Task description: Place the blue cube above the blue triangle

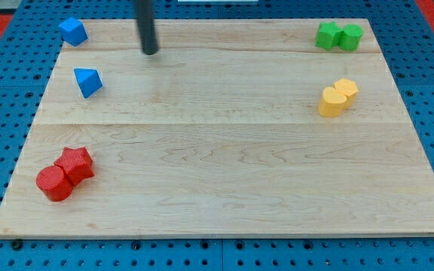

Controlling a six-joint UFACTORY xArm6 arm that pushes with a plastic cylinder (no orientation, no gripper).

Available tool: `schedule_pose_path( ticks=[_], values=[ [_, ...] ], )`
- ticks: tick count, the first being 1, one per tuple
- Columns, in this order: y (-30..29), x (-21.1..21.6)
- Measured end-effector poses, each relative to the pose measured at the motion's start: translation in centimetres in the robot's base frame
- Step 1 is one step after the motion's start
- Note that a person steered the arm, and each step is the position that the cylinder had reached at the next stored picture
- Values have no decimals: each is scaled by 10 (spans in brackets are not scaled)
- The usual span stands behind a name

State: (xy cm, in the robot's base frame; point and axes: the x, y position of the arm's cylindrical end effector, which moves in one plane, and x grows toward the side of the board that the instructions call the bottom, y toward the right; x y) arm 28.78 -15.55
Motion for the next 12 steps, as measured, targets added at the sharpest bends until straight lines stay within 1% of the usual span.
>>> schedule_pose_path(
  ticks=[1, 2, 4, 7, 8, 9, 10, 12],
  values=[
    [-83, 12],
    [-148, 6],
    [-149, -2],
    [-149, -96],
    [-134, -95],
    [-112, -62],
    [-89, -15],
    [-87, -57]
  ],
)
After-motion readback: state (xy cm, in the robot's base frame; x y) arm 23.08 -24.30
